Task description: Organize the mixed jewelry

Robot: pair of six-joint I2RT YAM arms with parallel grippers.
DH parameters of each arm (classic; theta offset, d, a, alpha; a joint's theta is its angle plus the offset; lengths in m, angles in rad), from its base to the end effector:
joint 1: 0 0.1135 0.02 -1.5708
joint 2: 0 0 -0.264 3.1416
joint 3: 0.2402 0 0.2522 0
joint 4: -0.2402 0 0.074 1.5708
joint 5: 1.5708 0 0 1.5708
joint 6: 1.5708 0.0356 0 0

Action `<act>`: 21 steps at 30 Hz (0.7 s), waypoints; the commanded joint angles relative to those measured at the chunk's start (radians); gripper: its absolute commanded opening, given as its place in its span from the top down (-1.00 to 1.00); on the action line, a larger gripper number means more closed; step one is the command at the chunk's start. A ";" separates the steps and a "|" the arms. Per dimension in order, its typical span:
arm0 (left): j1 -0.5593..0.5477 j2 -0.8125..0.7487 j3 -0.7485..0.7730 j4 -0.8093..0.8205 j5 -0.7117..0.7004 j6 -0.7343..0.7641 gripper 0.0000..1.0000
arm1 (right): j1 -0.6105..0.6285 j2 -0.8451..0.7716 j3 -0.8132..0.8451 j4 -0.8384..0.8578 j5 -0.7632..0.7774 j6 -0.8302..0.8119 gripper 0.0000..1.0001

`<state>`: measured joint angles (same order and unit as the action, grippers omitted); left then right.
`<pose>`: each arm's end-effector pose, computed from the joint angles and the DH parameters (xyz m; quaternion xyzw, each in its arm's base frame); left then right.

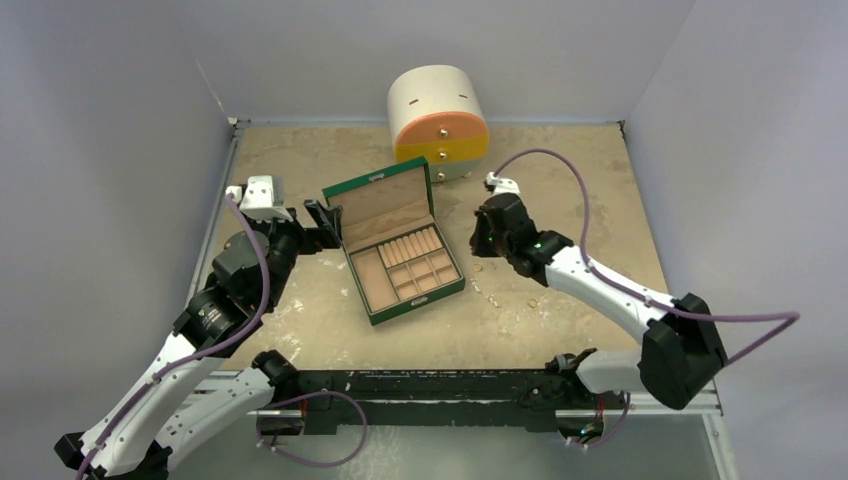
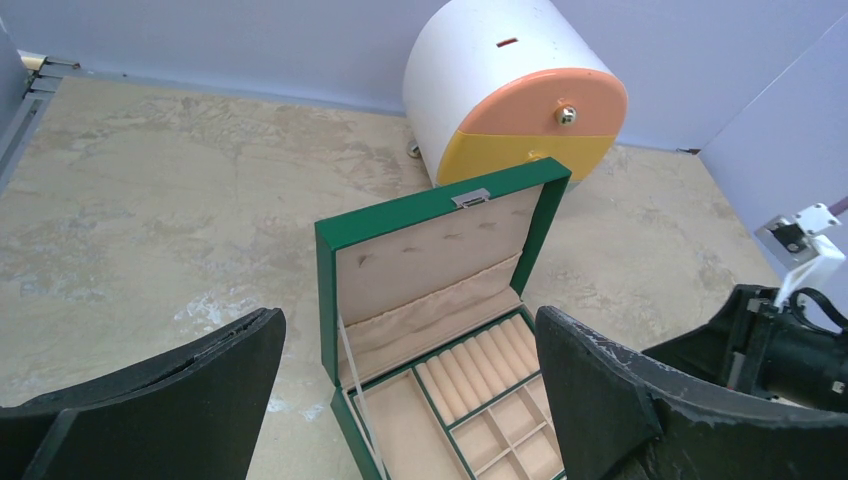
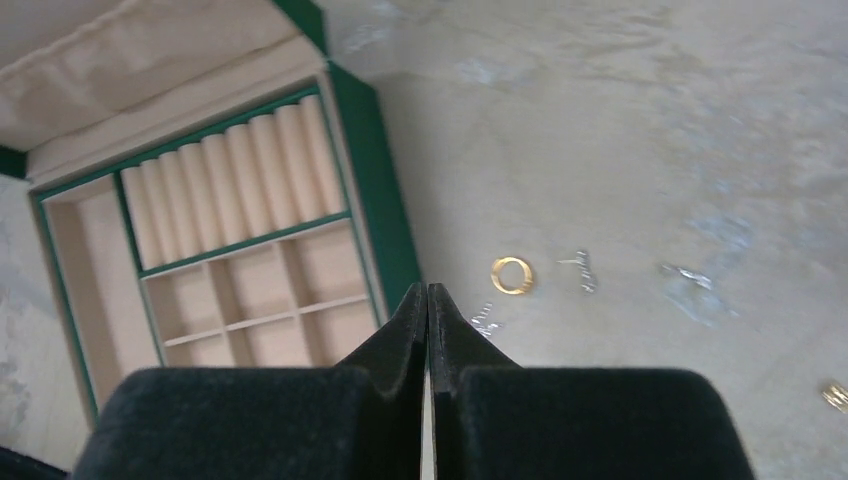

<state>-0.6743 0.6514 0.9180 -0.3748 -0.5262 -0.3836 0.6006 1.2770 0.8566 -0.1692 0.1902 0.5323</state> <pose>0.1164 -0.0702 0.3847 -0.0678 0.7363 -0.1583 0.6544 0.2366 0.1539 0.2604 0.0147 0.8791 0.1810 0.4407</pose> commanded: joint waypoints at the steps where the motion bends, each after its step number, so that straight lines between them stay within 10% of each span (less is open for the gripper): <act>1: 0.008 -0.006 0.003 0.044 0.012 -0.012 -0.92 | 0.094 0.081 0.110 0.051 0.019 -0.041 1.00; 21: 0.009 -0.007 0.004 0.042 0.014 -0.012 -0.92 | 0.173 0.343 0.208 0.107 0.062 -0.025 1.00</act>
<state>-0.6743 0.6514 0.9180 -0.3748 -0.5232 -0.3836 0.7677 1.6169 1.0241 -0.1001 0.2165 0.5041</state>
